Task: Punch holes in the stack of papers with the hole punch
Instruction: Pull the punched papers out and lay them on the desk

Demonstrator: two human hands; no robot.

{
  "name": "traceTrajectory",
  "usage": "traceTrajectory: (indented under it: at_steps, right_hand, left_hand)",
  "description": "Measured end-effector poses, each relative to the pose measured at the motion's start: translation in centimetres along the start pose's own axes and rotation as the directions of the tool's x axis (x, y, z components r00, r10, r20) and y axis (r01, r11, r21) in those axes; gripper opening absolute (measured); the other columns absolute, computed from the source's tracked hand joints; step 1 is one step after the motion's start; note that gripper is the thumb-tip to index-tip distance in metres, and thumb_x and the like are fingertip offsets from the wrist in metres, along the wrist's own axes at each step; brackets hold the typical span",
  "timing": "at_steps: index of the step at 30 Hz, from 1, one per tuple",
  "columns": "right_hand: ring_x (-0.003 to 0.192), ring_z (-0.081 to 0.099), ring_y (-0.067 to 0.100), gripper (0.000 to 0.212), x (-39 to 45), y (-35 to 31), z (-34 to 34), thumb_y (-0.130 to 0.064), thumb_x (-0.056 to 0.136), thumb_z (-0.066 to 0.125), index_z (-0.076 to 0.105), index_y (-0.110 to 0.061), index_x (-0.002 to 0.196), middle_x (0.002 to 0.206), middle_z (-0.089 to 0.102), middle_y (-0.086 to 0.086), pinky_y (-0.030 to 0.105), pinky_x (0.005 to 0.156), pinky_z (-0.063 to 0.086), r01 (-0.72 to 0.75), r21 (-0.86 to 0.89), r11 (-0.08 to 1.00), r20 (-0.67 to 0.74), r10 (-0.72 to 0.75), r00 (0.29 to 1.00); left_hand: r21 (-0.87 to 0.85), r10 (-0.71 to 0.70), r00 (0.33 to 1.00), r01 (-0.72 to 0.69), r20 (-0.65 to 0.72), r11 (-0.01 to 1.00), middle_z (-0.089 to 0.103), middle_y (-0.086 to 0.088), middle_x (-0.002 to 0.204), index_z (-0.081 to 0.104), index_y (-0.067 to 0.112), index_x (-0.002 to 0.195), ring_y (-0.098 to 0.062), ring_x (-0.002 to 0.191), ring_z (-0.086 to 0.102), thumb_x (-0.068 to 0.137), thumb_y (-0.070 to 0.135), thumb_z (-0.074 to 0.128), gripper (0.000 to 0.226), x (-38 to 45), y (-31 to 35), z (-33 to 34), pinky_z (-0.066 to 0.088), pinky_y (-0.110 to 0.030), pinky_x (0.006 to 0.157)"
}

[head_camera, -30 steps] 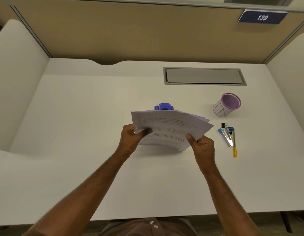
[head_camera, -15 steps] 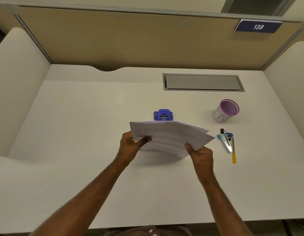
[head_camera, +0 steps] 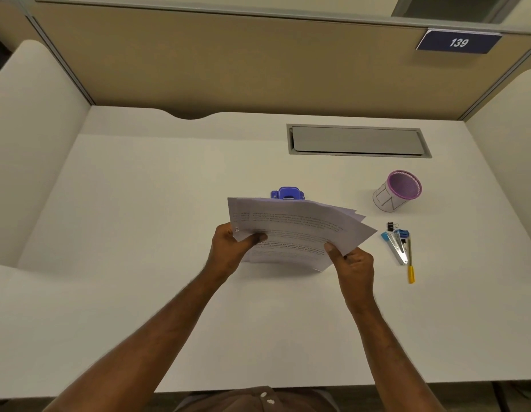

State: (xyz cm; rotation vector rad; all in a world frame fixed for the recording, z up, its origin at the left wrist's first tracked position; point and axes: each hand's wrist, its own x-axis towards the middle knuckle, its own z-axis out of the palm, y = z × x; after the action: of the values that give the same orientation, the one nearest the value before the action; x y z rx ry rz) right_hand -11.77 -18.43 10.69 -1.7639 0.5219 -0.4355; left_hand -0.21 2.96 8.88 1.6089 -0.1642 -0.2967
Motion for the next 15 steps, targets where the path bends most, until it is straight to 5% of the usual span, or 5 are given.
traceTrajectory:
  at_steps: [6, 11, 15]
  right_hand:
    - [0.087, 0.068, -0.004, 0.032, -0.09, 0.23, 0.15, -0.020, 0.089, 0.069, 0.067, -0.051, 0.093, 0.089, 0.070, -0.036, 0.004, 0.069, 0.050, -0.004, 0.001, 1.000, 0.001, 0.004, 1.000]
    - [0.089, 0.067, -0.004, 0.032, 0.12, 0.28, -0.02, -0.031, 0.086, 0.068, 0.066, -0.061, 0.097, 0.091, 0.069, -0.036, 0.003, 0.070, 0.050, 0.019, 0.019, 1.000, -0.017, -0.018, 1.000]
    - [0.086, 0.068, -0.004, 0.024, 0.64, 0.87, 0.34, -0.022, 0.087, 0.072, 0.065, -0.044, 0.095, 0.087, 0.071, -0.033, 0.004, 0.069, 0.051, -0.040, 0.020, 0.999, 0.000, 0.040, 0.999]
  left_hand:
    - [-0.004, 0.005, 1.000, -0.005, 0.000, 1.000, 0.074, 0.030, 0.096, 0.068, 0.038, 0.108, -0.002, 0.091, 0.071, 0.081, 0.014, 0.082, 0.039, 0.14, 0.03, 0.05, 0.056, -0.012, 0.072]
    - [0.010, 0.014, 1.000, -0.014, 0.000, 1.000, 0.073, 0.033, 0.094, 0.065, 0.041, 0.109, 0.000, 0.090, 0.071, 0.083, 0.013, 0.079, 0.041, 0.21, 0.14, 0.22, 0.055, -0.009, 0.071]
    - [0.004, -0.002, 1.000, 0.002, 0.010, 1.000, 0.074, 0.028, 0.094, 0.065, 0.036, 0.112, 0.000, 0.091, 0.071, 0.085, 0.013, 0.077, 0.038, 0.21, 0.18, 0.41, 0.055, -0.010, 0.073]
